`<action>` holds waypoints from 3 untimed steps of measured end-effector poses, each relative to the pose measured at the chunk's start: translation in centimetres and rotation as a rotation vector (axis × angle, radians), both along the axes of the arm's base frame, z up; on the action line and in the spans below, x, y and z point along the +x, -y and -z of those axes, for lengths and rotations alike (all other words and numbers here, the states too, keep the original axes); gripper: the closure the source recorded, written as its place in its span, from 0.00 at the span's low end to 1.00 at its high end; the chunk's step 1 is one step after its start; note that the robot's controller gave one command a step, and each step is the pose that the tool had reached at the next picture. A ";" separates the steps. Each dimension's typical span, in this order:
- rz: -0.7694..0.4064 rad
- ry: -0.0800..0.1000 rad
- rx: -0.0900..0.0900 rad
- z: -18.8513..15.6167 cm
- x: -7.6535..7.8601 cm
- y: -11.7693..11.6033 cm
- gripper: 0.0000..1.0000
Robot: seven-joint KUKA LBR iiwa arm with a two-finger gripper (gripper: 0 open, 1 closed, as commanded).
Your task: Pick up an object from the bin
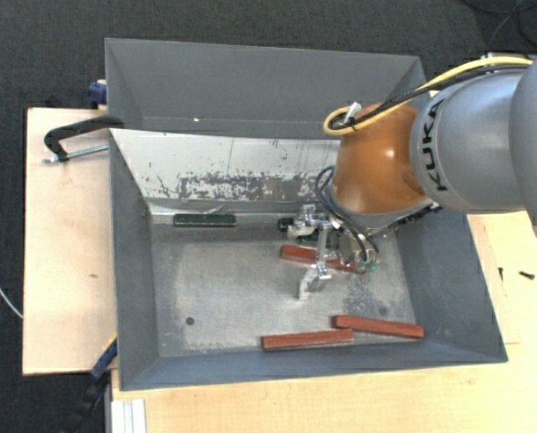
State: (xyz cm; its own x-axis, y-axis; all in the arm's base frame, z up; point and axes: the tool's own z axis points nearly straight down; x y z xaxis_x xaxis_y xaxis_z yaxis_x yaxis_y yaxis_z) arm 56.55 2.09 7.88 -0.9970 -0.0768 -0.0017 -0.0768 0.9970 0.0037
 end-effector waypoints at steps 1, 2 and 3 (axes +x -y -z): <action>-0.022 0.001 -0.004 -0.3 0.9 0.0 1.00; -0.029 -0.001 -0.005 -0.1 1.1 -0.1 1.00; -0.007 0.005 -0.002 -13.6 1.0 -3.0 1.00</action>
Offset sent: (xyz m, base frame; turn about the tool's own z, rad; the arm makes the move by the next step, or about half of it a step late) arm 0.0000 0.0000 0.0000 0.0000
